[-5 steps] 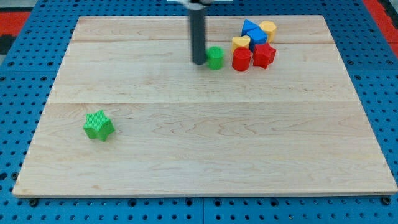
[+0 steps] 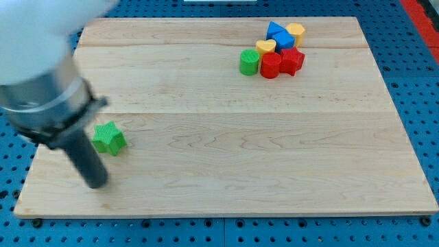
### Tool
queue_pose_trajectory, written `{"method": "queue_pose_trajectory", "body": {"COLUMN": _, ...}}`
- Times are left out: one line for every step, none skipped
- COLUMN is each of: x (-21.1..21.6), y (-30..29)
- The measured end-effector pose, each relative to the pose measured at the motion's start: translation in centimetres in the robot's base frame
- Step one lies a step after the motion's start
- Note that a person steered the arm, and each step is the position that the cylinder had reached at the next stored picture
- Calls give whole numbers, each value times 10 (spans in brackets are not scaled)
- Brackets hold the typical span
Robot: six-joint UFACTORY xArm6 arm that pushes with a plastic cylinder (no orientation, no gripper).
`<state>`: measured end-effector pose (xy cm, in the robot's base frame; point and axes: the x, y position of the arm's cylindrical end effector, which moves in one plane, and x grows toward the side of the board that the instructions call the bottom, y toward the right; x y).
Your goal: Push the green star into the red circle
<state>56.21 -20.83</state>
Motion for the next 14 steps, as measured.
{"method": "queue_pose_trajectory", "body": {"x": -3, "y": -35}}
{"method": "queue_pose_trajectory", "body": {"x": -4, "y": -69}}
{"method": "queue_pose_trajectory", "body": {"x": -36, "y": -66}}
{"method": "queue_pose_trajectory", "body": {"x": -64, "y": 19}}
{"method": "queue_pose_trajectory", "body": {"x": -84, "y": 91}}
{"method": "queue_pose_trajectory", "body": {"x": -84, "y": 129}}
{"method": "queue_pose_trajectory", "body": {"x": -72, "y": 129}}
{"method": "queue_pose_trajectory", "body": {"x": -81, "y": 160}}
{"method": "queue_pose_trajectory", "body": {"x": -106, "y": 182}}
{"method": "queue_pose_trajectory", "body": {"x": -111, "y": 212}}
{"method": "queue_pose_trajectory", "body": {"x": -86, "y": 220}}
{"method": "queue_pose_trajectory", "body": {"x": -58, "y": 236}}
{"method": "queue_pose_trajectory", "body": {"x": -78, "y": 298}}
{"method": "queue_pose_trajectory", "body": {"x": -153, "y": 299}}
